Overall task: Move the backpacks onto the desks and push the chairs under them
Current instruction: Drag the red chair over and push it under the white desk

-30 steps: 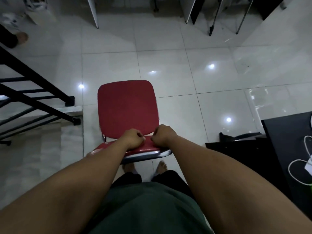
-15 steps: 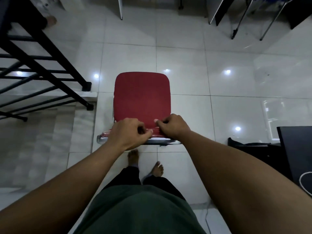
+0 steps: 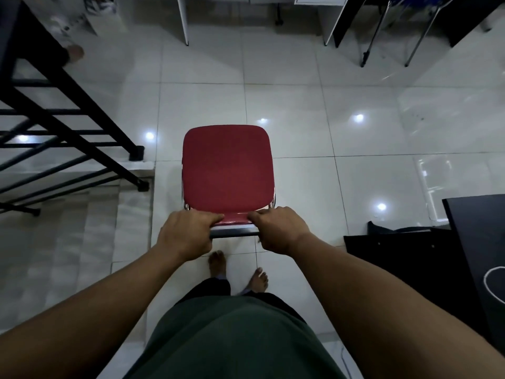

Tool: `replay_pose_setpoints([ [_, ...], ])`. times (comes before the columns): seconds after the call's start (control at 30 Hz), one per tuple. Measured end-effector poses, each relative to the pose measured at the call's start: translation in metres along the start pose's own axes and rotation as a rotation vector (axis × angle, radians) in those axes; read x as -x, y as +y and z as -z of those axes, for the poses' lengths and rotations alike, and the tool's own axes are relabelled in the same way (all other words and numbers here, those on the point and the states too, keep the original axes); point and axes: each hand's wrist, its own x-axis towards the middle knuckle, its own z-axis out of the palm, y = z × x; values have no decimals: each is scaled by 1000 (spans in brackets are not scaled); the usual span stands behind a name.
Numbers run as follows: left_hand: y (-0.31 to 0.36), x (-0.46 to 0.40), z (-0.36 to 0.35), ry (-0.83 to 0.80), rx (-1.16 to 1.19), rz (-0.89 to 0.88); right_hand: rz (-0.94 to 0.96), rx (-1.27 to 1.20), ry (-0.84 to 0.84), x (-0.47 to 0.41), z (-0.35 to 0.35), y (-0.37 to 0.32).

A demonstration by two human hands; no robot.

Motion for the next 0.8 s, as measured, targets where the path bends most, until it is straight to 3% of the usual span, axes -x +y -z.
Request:
replay_pose_setpoints([
  [0.2, -4, -11, 9, 24, -53, -116, -75, 4, 38, -5, 3, 1],
  [0.53, -3, -54, 25, 39, -72, -81, -174, 40, 72, -25, 20, 27],
  [0.8, -15, -73, 31, 44, -90, -93, -129, 55, 136, -44, 20, 40],
])
